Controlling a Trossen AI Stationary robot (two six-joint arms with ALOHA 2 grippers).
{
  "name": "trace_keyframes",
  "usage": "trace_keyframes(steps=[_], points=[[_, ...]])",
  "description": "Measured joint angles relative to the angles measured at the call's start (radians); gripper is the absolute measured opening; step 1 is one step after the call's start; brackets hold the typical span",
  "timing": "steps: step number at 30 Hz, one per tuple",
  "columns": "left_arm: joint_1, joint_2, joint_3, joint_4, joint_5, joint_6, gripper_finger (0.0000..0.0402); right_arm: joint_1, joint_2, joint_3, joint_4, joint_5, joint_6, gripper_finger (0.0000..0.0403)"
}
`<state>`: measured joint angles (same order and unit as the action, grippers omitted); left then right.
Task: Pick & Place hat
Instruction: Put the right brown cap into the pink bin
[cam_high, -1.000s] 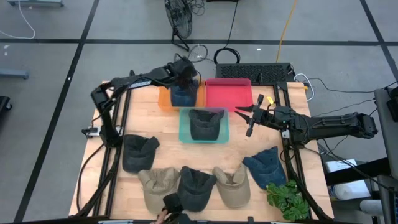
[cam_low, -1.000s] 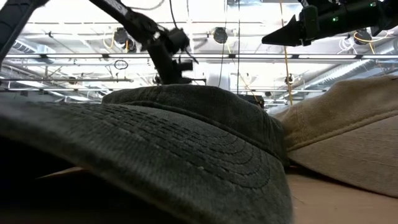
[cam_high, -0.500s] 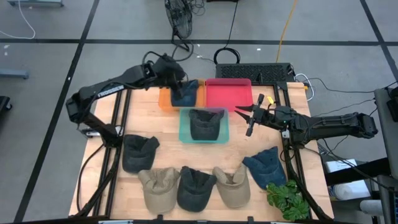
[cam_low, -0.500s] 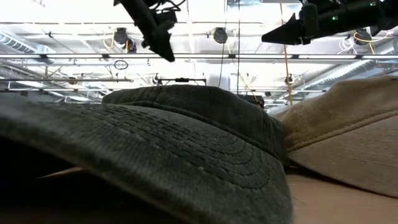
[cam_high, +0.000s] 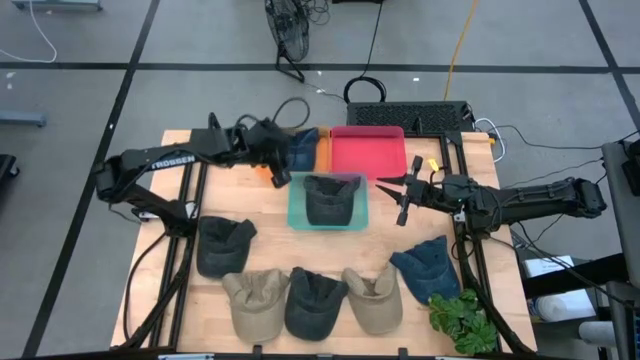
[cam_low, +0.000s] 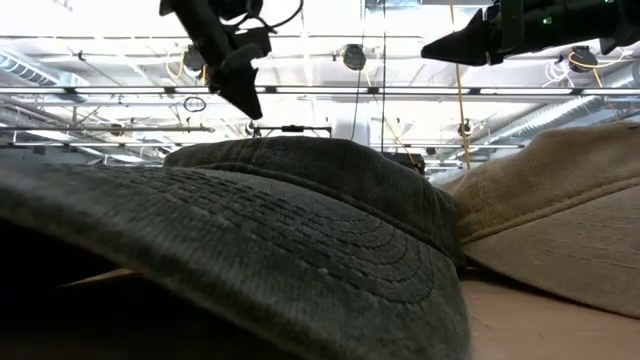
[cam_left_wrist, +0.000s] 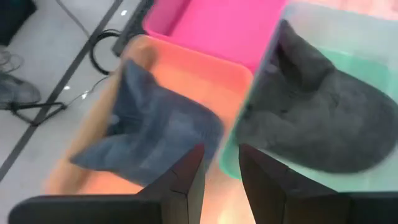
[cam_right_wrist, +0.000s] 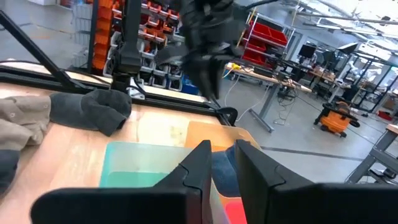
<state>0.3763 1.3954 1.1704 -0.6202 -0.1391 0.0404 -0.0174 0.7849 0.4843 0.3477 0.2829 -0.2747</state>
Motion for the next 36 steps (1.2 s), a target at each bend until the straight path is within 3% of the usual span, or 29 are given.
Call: trace_keyframes(steps=[7,15,22,28,36], points=[[-0.056,-0.144,-0.284,0.486,0.010,-0.052,0.0111,0.000,0.000,0.000,0.000,0.002,-0.030,0.0050],[-0.111,-0.275,-0.553,0.915,0.129,-0.010,0.0111,-0.003,0.001,0.000,0.011,0.006,-0.018,0.0050],[-0.110,-0.391,-0.592,0.951,0.205,-0.051,0.0111,0.008,0.034,0.000,0.215,-0.020,0.142,0.0050],[-0.117,-0.456,-0.591,0.988,0.342,-0.094,0.0111,0.012,0.104,0.000,0.194,-0.105,0.214,0.0050],[-0.130,-0.444,-0.592,0.988,0.301,-0.123,0.0111,0.012,0.231,0.000,0.241,-0.132,0.244,0.0050]])
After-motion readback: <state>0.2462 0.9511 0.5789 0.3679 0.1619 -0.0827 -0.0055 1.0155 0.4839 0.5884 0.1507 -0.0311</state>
